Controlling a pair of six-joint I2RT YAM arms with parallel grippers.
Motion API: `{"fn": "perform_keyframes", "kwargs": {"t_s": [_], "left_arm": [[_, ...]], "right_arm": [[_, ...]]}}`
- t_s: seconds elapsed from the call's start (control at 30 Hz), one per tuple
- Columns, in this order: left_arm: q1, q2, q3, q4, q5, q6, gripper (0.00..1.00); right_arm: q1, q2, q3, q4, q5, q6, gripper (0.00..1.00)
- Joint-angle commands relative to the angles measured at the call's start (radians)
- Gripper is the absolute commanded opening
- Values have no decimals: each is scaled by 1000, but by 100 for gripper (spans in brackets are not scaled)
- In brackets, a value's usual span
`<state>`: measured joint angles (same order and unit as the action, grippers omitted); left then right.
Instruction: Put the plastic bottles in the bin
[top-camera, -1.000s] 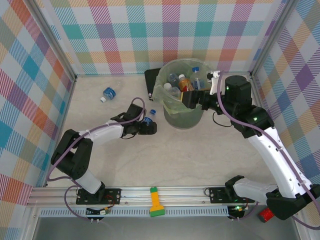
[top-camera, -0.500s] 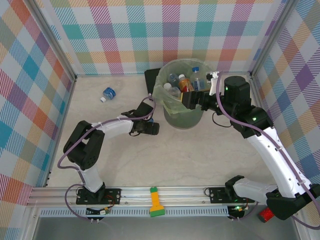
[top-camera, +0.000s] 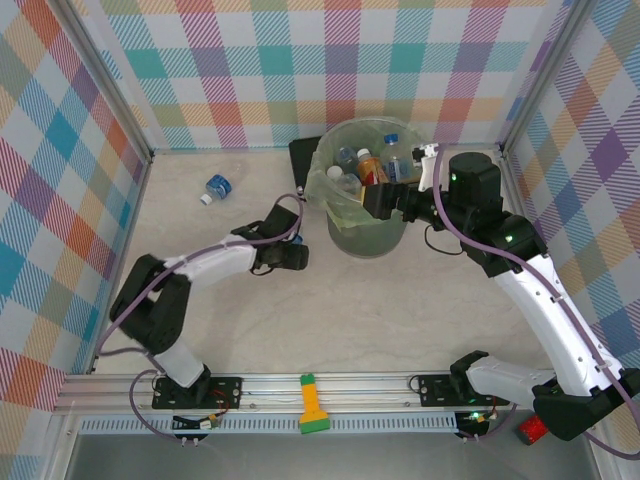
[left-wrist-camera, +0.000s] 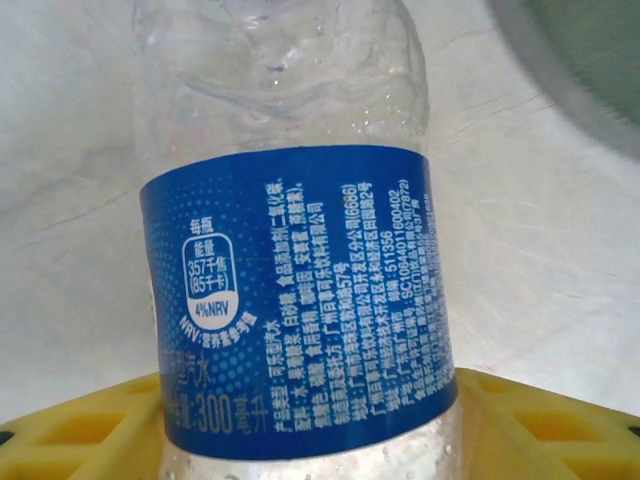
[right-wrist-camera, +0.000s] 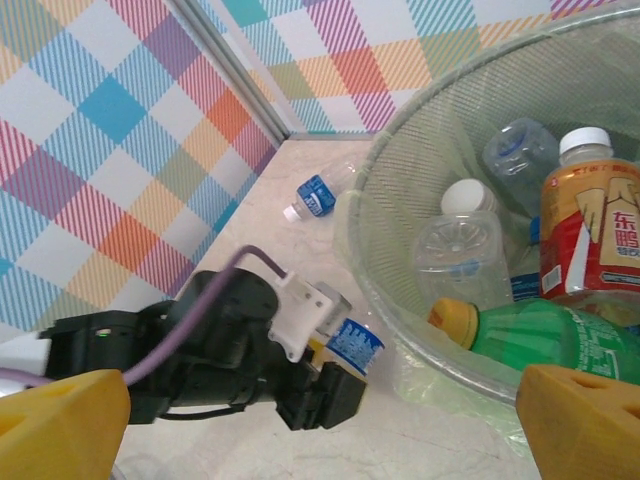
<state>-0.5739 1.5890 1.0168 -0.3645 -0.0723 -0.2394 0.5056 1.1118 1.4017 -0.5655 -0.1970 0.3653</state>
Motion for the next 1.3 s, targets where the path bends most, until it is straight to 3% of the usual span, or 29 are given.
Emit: {"fn": "perform_keyframes", "kwargs": {"t_s": [0.0, 0.23, 0.5, 0.87, 1.27], "left_arm": [[-8, -150, -26, 15, -2, -6, 62], [-61, -392, -39, 5, -30, 44, 62], [-123, -594, -16, -5, -19, 85, 62], [-232, -631, 59, -73, -11, 123, 61], [-301, -636, 80, -99, -34, 150, 60]], "right_arm": [[8, 12, 6, 45, -67, 28, 99], [8, 10, -24, 190, -207, 85, 100], [10, 122, 25, 209, -357, 181, 74], [89, 308, 167, 155, -421, 187, 60], [106, 394, 243, 119, -371, 179, 55]]}}
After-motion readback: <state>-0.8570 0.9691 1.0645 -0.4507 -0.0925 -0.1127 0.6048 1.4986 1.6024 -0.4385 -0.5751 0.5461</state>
